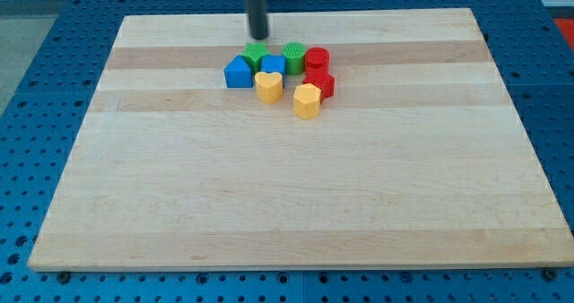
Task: Place the green circle in between blue cube and red star
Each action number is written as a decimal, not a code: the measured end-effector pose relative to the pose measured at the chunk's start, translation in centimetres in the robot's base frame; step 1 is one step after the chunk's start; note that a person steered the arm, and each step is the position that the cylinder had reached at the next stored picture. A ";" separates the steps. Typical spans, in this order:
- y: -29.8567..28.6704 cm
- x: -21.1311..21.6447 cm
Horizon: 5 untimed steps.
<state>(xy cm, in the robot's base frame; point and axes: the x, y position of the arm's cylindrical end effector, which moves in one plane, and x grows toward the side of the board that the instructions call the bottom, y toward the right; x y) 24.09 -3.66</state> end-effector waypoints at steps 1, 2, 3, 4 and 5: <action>2.0 1.0; 2.0 2.7; 2.0 3.1; 2.0 3.1; 3.5 3.2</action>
<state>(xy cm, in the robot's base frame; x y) 27.26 -0.19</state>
